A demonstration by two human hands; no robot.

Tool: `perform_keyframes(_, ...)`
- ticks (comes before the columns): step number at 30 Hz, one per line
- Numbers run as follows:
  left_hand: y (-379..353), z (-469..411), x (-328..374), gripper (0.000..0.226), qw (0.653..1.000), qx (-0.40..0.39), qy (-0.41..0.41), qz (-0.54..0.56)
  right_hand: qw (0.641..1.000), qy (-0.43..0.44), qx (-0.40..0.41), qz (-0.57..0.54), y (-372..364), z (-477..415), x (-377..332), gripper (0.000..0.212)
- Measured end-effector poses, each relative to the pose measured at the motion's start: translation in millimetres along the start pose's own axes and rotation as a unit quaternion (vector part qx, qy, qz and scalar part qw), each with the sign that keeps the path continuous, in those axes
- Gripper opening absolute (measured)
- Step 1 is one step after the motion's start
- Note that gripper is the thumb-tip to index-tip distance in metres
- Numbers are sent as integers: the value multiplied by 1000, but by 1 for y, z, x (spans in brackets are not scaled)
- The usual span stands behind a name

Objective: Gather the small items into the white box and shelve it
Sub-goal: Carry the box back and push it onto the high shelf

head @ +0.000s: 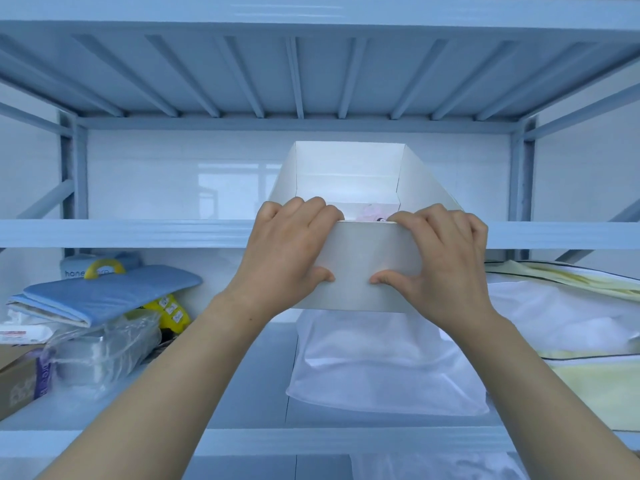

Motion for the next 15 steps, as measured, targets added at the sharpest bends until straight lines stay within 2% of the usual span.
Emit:
perform_keyframes(9, -60, -54, -17, 78, 995, 26, -48, 79, 999, 19, 10, 38, -40, -34, 51, 90)
perform_keyframes(13, -81, -74, -32, 91, 990, 67, -74, 95, 997, 38, 10, 62, -61, -49, 67, 83)
perform_keyframes(15, -91, -80, -35, 90, 988, 99, -85, 83, 996, 48, 17, 72, -71, -53, 74, 78)
Point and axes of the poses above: each hand's wrist, its own z-axis away from the middle knuckle, its own y-axis out of the back of the hand, x = y × z, the point moved 9 cm from there along -z, towards the middle knuckle, and after that the axes turned 8 degrees about -y, right-handed, at the moved point
